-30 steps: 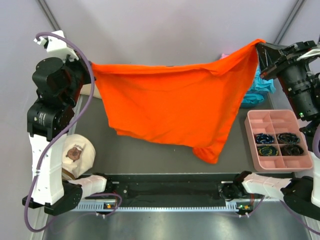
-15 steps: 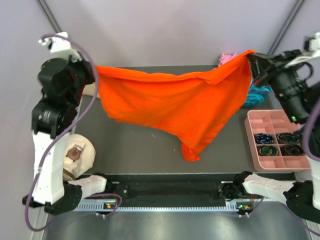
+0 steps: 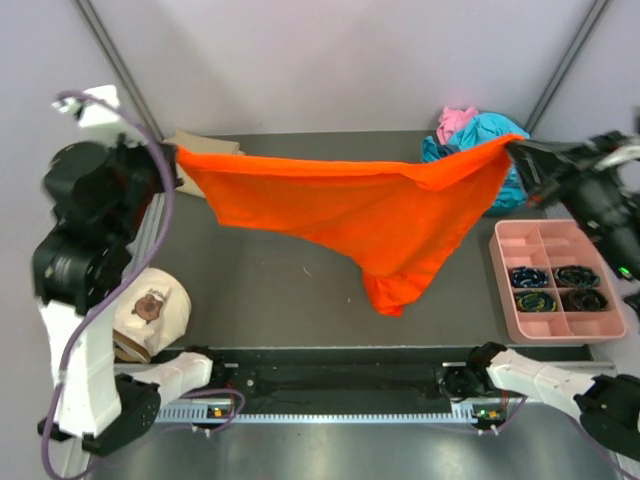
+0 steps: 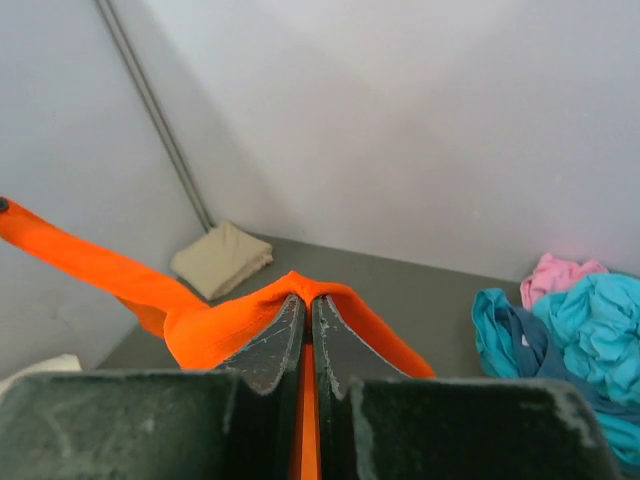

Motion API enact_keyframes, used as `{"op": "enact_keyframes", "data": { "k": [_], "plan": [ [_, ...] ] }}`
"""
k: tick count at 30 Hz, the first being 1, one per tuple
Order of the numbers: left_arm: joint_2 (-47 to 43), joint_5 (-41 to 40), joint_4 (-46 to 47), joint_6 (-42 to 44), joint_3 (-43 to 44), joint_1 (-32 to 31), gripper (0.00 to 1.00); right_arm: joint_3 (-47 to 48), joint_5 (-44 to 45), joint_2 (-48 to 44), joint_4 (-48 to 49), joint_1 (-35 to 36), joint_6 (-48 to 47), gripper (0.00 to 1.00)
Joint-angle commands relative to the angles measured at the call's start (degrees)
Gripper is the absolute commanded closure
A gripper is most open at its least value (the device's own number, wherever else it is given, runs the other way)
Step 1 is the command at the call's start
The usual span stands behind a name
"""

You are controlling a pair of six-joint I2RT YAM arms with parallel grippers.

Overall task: Fold and stack the t-shirts
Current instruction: Flatten out the tshirt

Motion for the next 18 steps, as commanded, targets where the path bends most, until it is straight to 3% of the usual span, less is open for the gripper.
{"op": "enact_keyframes", "data": {
  "k": [1,8,14,18],
  "plan": [
    [-4.61,1.11,-1.02,-1.17,7.66,0.33,1.0,4.66,-3.32,-4.22,1.02,-0.87,1.96,1.0],
    [-6.81,3.67,0.29,-2.93,10.4,0.33,1.0,4.14,-5.62,-6.59,2.51,-0.78,3.1,1.0],
    [-6.55,-1.06,11.42,-0.57,1.09,0.24,1.0,-2.88,0.87,-5.28,9.27,-0.78,1.09,1.0],
    [-0.33,-5.37,20.75,2.51,-4.71,0.33,1.0,-5.27,5.1,0.51,15.86,-0.78,-1.99,1.0]
  ]
}}
